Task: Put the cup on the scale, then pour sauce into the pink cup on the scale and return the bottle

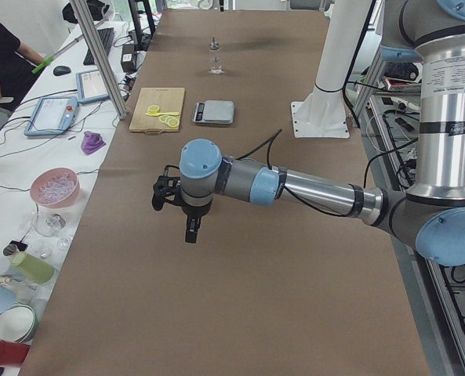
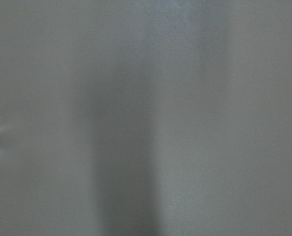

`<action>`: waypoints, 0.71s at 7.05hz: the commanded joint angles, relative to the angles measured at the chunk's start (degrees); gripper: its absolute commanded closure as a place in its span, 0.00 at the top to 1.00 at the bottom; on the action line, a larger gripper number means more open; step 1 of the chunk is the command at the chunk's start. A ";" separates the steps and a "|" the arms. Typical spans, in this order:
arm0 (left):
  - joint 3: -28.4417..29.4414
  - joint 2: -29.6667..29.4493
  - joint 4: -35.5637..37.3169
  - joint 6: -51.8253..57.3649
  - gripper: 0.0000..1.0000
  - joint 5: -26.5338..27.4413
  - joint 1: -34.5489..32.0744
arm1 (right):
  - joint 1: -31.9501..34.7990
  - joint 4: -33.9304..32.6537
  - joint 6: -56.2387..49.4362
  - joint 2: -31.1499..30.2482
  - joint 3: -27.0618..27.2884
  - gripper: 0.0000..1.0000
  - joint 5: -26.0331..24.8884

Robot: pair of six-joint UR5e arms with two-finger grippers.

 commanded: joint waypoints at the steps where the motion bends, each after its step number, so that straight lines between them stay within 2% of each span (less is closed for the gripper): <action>1: -1.55 -6.27 -0.30 -19.41 0.98 1.41 9.78 | 0.00 0.01 0.02 -0.05 0.08 1.00 0.13; 3: -0.59 -11.30 -0.48 -32.12 0.98 8.68 20.86 | 0.00 0.01 -0.07 -0.05 0.08 1.00 0.13; 4: 2.63 -13.67 -1.87 -33.65 0.98 11.33 23.78 | 0.00 0.01 -0.07 -0.14 0.51 1.00 0.30; 5: 7.19 -15.00 -6.24 -35.41 0.98 11.88 24.85 | 0.00 0.01 0.10 0.03 0.69 1.00 0.39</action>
